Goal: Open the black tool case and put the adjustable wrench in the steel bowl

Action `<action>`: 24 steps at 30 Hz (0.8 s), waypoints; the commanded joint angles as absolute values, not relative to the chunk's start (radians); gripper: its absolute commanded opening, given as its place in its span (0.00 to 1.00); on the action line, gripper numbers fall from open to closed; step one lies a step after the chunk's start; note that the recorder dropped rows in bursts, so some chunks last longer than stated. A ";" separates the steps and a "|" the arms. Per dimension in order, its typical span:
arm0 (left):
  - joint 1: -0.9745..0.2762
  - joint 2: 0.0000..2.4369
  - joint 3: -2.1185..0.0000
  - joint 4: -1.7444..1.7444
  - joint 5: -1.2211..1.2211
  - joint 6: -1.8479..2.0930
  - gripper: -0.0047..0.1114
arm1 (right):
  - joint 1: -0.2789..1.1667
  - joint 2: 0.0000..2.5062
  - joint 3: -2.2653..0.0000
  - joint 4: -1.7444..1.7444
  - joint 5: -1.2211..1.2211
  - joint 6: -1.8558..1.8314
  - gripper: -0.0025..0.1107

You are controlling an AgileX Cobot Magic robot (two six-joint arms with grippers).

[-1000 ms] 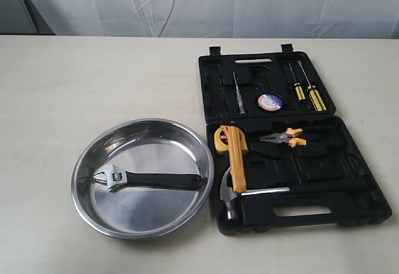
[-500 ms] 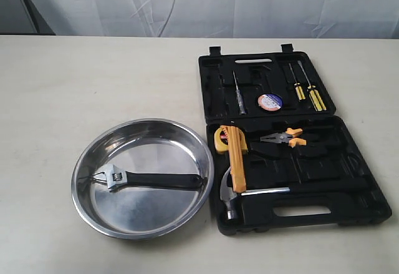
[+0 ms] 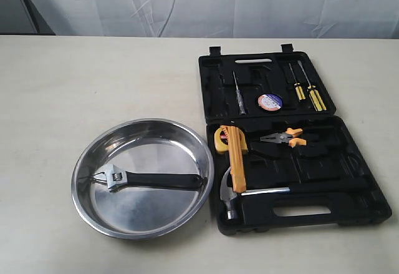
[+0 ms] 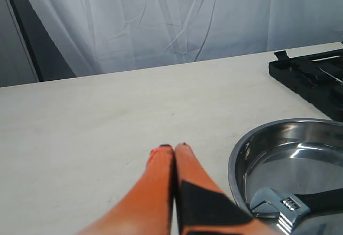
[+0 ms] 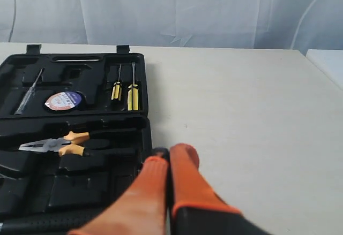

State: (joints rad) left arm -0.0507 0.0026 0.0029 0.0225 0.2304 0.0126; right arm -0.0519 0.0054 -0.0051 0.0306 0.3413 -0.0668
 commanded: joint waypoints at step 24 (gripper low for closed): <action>-0.052 0.000 0.000 0.021 0.231 0.011 0.04 | -0.057 0.000 0.000 0.033 0.308 -0.028 0.01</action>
